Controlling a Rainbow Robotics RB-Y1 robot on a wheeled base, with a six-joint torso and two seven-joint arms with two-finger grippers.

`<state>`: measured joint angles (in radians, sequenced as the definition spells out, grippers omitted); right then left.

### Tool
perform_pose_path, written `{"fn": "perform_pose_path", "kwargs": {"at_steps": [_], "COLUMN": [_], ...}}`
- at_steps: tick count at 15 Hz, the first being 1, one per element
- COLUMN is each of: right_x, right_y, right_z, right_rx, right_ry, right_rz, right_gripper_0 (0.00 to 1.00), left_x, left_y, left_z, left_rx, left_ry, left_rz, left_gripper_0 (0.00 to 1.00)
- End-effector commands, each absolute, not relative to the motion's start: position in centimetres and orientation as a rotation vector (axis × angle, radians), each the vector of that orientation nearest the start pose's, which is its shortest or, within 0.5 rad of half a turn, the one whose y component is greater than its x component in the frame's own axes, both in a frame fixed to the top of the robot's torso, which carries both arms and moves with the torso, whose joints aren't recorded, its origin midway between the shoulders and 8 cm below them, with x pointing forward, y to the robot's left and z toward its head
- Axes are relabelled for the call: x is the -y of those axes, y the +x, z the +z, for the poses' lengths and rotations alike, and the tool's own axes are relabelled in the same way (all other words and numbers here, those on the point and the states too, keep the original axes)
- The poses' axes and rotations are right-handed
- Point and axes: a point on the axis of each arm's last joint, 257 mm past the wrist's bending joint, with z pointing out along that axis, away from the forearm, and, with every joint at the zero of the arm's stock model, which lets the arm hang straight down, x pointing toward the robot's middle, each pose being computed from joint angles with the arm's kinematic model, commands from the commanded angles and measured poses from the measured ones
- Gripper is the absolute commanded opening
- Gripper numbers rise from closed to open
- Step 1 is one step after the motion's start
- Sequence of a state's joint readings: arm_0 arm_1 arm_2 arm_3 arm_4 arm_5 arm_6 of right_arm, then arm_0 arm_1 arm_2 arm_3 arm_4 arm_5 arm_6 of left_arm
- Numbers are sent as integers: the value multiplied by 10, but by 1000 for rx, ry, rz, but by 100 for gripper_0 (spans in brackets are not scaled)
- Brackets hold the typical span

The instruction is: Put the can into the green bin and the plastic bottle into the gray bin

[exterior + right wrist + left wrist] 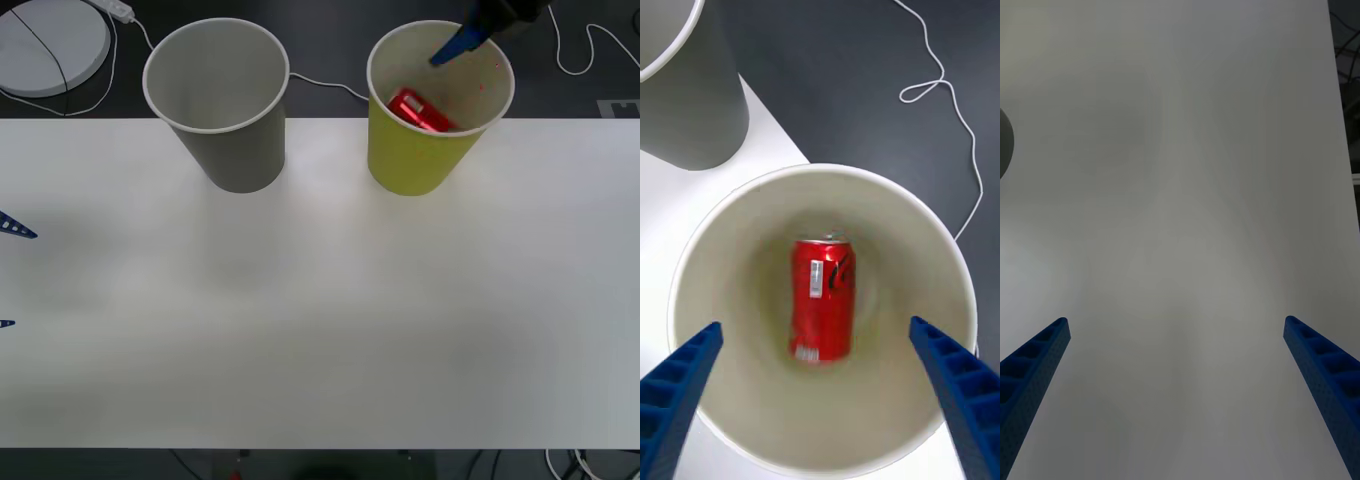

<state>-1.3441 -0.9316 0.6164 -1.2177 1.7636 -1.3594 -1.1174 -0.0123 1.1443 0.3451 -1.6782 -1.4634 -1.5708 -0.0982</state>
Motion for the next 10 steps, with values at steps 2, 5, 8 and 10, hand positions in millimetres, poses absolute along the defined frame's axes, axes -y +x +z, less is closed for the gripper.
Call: {"fn": "perform_pose_path", "kwargs": {"at_steps": [2,5,8,10], "right_x": [189,197,205,212], "right_y": [581,558,531,508], "right_z": [35,37,39,32], "right_rx": [-2113,-2094,-2037,-1988], "right_ry": [-1200,-1233,-1252,-1287], "right_rz": [15,48,107,112], "right_gripper_0": [100,100,100,100], "left_x": [-388,-388,-388,-388], "left_y": [359,359,359,359], "left_z": [-151,-151,-151,-151], "left_rx": [-1631,-1631,-1631,-1631], "left_ry": [1911,1911,1911,1911], "left_rz": [-87,-87,-87,-87], "left_gripper_0": [100,100,100,100]}}
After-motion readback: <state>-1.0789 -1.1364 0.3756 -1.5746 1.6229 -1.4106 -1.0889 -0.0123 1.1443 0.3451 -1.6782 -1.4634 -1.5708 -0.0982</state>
